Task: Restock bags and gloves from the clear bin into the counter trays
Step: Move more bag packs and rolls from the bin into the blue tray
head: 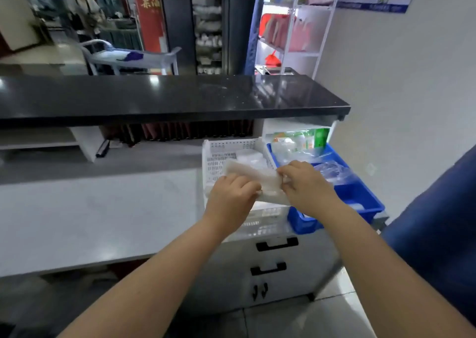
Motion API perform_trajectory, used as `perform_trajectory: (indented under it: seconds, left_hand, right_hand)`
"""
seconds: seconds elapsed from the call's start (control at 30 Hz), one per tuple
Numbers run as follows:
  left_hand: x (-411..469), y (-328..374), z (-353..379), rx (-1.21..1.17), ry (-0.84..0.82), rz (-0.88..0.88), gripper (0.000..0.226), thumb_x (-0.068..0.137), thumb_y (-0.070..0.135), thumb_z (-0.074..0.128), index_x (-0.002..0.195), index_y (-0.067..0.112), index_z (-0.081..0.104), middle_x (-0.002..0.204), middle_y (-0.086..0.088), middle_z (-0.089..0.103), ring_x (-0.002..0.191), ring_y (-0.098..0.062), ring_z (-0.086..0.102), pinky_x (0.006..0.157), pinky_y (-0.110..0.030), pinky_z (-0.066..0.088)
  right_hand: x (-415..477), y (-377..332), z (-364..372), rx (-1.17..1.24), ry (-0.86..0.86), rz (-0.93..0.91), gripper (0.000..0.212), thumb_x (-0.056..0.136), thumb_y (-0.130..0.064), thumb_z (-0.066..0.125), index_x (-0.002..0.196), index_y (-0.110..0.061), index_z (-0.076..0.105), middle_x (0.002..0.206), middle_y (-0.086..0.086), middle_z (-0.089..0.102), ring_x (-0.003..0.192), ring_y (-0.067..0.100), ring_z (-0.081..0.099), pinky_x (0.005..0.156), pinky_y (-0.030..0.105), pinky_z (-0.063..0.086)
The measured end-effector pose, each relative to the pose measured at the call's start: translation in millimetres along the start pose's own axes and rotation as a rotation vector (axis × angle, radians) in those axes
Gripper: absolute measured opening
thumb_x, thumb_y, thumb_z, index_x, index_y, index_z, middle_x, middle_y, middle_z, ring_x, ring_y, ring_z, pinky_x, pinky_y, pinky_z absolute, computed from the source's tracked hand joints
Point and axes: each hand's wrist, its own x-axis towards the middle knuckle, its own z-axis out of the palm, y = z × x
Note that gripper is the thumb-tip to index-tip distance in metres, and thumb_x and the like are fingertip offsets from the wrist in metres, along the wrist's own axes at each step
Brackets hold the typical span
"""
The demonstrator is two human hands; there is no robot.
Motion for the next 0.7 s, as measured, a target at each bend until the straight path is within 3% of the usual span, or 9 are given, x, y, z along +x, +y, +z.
perform_trajectory:
  seconds: [0.1, 0.23, 0.33, 0.43, 0.5, 0.6, 0.7]
  left_hand:
    - [39, 32, 45, -0.030, 0.059, 0.067, 0.004, 0.075, 0.008, 0.074, 0.076, 0.010, 0.071, 0.073, -0.004, 0.069, 0.066, -0.029, 0.062, 0.058, -0.038, 0.048]
    - [78, 71, 107, -0.016, 0.153, 0.074, 0.007, 0.070, 0.009, 0.076, 0.070, 0.012, 0.069, 0.083, -0.006, 0.070, 0.075, -0.030, 0.060, 0.064, -0.041, 0.048]
    - [101, 90, 149, 0.049, 0.170, 0.055, 0.011, 0.068, 0.018, 0.076, 0.066, 0.013, 0.066, 0.106, -0.011, 0.070, 0.098, -0.029, 0.051, 0.084, -0.043, 0.040]
    - [113, 97, 178, 0.110, 0.055, 0.068, 0.013, 0.069, 0.020, 0.076, 0.070, 0.013, 0.065, 0.116, -0.009, 0.068, 0.111, -0.029, 0.058, 0.099, -0.052, 0.036]
    - [118, 94, 192, 0.116, -0.002, 0.066, 0.011, 0.070, 0.018, 0.076, 0.073, 0.015, 0.065, 0.105, -0.004, 0.071, 0.101, -0.025, 0.065, 0.099, -0.053, 0.037]
    - [125, 85, 204, 0.093, -0.047, 0.024, 0.015, 0.069, 0.014, 0.077, 0.077, 0.015, 0.064, 0.088, 0.000, 0.069, 0.078, -0.023, 0.063, 0.083, -0.040, 0.044]
    - [134, 72, 212, 0.068, -0.098, -0.055, 0.025, 0.068, 0.016, 0.081, 0.086, 0.016, 0.064, 0.084, 0.000, 0.068, 0.075, -0.024, 0.061, 0.074, -0.035, 0.042]
  right_hand:
    - [-3, 57, -23, 0.021, -0.049, 0.037, 0.024, 0.088, -0.011, 0.048, 0.107, -0.018, 0.061, 0.102, 0.002, 0.057, 0.098, 0.023, 0.047, 0.083, 0.038, 0.041]
    - [0, 127, -46, 0.029, -0.077, 0.073, 0.025, 0.088, -0.012, 0.047, 0.106, -0.019, 0.063, 0.103, 0.001, 0.057, 0.098, 0.022, 0.049, 0.087, 0.041, 0.044]
    - [8, 169, -51, 0.037, -0.097, 0.057, 0.028, 0.089, -0.012, 0.049, 0.112, -0.019, 0.063, 0.106, 0.003, 0.058, 0.102, 0.022, 0.049, 0.089, 0.039, 0.043]
    - [21, 199, -47, 0.016, -0.141, 0.017, 0.030, 0.092, -0.016, 0.050, 0.120, -0.021, 0.061, 0.111, 0.002, 0.057, 0.106, 0.020, 0.047, 0.092, 0.037, 0.043]
    - [31, 212, -42, 0.025, -0.167, -0.009, 0.029, 0.093, -0.017, 0.049, 0.119, -0.021, 0.062, 0.110, 0.002, 0.058, 0.107, 0.022, 0.048, 0.091, 0.039, 0.043]
    - [50, 223, -34, 0.058, -0.186, -0.027, 0.027, 0.093, -0.016, 0.047, 0.114, -0.023, 0.063, 0.108, 0.002, 0.060, 0.104, 0.024, 0.050, 0.088, 0.043, 0.045]
    - [70, 229, -22, 0.067, -0.173, -0.057, 0.025, 0.090, -0.013, 0.053, 0.110, -0.023, 0.063, 0.105, 0.002, 0.062, 0.100, 0.024, 0.051, 0.086, 0.041, 0.046]
